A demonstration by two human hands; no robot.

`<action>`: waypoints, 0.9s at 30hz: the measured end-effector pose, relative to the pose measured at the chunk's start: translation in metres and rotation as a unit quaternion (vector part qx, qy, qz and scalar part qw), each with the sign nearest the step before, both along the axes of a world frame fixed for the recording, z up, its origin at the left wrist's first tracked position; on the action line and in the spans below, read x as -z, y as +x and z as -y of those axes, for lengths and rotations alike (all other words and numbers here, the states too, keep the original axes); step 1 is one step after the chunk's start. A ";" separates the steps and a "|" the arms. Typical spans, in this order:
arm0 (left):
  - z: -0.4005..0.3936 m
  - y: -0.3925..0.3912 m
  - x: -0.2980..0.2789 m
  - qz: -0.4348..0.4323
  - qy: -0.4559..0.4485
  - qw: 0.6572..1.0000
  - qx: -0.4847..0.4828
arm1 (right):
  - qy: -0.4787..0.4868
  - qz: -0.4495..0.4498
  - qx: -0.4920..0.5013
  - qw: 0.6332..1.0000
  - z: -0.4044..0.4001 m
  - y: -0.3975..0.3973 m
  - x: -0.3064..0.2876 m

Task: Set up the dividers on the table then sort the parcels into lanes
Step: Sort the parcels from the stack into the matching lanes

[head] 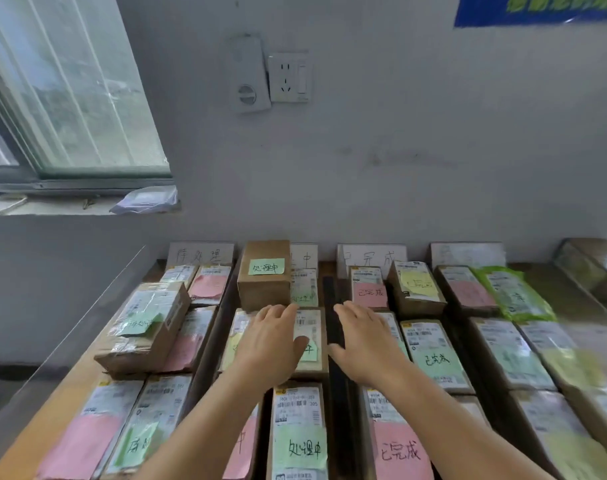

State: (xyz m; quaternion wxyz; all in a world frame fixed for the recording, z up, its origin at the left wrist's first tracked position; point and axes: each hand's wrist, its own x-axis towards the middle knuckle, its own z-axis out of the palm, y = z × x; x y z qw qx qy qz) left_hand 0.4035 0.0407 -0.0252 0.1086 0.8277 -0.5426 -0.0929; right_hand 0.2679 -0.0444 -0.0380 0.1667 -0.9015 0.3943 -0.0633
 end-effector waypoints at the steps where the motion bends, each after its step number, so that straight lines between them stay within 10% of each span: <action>1: -0.003 -0.011 -0.001 -0.002 -0.005 1.000 0.012 | 0.002 -0.001 0.010 1.000 -0.006 -0.014 -0.001; 27: 0.039 -0.362 -0.011 -0.009 -0.021 0.978 0.206 | -0.009 0.023 0.182 0.983 -0.006 -0.395 -0.027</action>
